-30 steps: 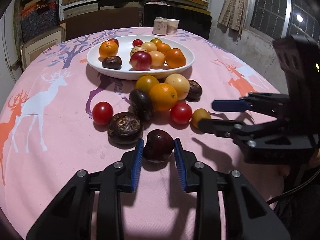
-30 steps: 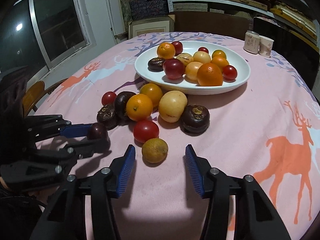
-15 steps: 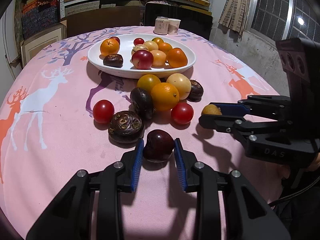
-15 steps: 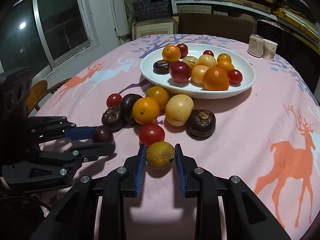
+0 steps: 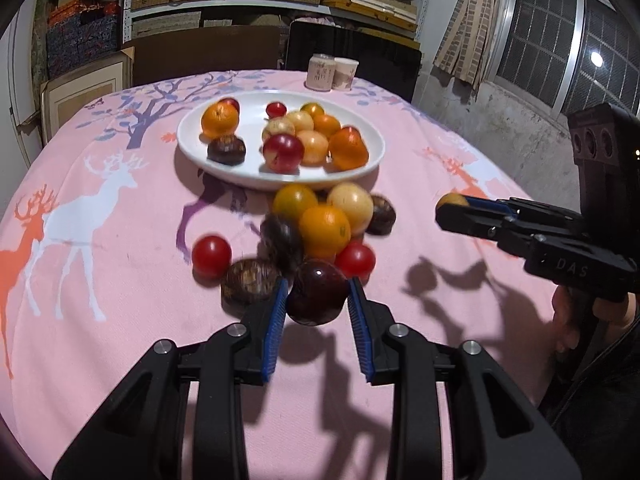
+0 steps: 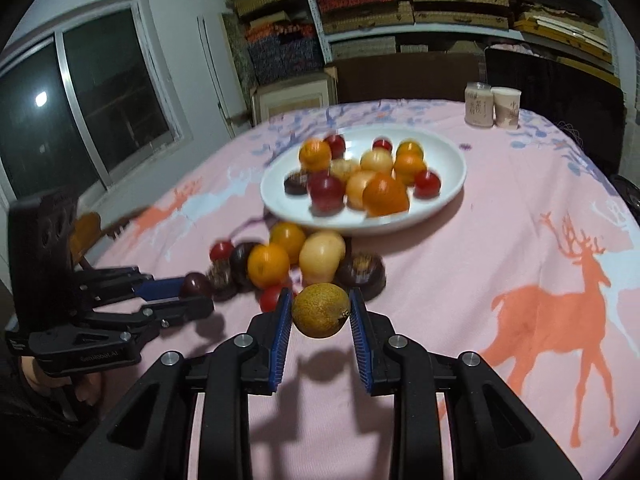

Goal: Organize fruits
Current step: 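Carry both fruits over the white plate and open both tools to release them, then withdraw both open tools from the plate toward the fruit pile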

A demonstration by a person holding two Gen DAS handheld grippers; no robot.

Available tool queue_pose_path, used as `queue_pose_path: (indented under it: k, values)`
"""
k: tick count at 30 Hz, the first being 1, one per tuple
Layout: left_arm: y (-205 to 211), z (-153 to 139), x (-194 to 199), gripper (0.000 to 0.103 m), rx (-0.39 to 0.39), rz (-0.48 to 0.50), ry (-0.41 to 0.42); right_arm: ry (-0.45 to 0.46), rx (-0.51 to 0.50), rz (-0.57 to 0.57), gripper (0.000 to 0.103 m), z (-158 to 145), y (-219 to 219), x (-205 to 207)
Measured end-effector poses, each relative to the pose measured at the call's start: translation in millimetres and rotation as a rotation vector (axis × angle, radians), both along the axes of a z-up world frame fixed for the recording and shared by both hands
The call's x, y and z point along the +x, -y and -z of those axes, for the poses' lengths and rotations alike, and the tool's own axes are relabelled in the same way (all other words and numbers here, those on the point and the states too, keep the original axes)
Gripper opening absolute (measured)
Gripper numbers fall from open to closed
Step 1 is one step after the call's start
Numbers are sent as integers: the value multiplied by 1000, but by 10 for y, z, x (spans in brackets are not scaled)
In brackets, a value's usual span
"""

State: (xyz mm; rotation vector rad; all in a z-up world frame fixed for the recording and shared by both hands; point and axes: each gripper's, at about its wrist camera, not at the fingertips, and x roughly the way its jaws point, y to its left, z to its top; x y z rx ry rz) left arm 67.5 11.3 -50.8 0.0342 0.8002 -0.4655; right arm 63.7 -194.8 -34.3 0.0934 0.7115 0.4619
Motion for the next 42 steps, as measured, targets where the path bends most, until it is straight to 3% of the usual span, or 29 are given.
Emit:
queue_pose_path:
  k: [4, 6, 8, 16, 17, 18, 19, 20, 26, 29, 31, 35, 37, 39, 42]
  values:
    - [54, -285, 289, 30, 12, -10, 53, 101, -15, 24, 29, -382, 64, 215]
    - [77, -368, 501, 31, 19, -21, 93, 189, -105, 40, 29, -480, 2, 325]
    - [61, -367, 767, 30, -6, -46, 73, 245, -183, 54, 29, -456, -54, 473]
    - [121, -231, 1636, 30, 8, -123, 8, 180, -145, 68, 30, -215, -96, 1322]
    - [98, -220, 1693, 31, 3, -144, 1, 173, -147, 57, 45, -186, -121, 1354]
    - [70, -214, 1717, 40, -10, -152, -3, 178, -149, 51, 61, -173, -142, 1344]
    - [45, -210, 1714, 52, -21, -155, -3, 191, -141, 48, 63, -167, -140, 1306]
    - [26, -208, 1689, 55, -25, -157, 6, 203, -128, 45, 63, -170, -127, 1253]
    - [-102, -243, 1413, 57, -80, -140, 10, 182, -43, 74, 63, -177, 48, 1039]
    - [-142, -252, 1166, 62, -59, -126, 14, 163, -20, 79, 63, -174, 114, 885]
    - [-182, -229, 982, 72, -45, -117, 8, 144, -8, 90, 64, -156, 167, 743]
    - [-331, -68, 586, 74, -81, -55, -57, 91, 56, 119, 68, -55, 332, 411]
    - [-323, 28, 406, 74, -35, -48, -60, 76, 74, 135, 69, 29, 391, 260]
    - [-236, 142, 258, 74, 77, -55, -46, 33, 98, 141, 69, 87, 436, 209]
    - [-200, 334, 235, 74, 97, -80, -116, 0, 81, 155, 69, 140, 423, 167]
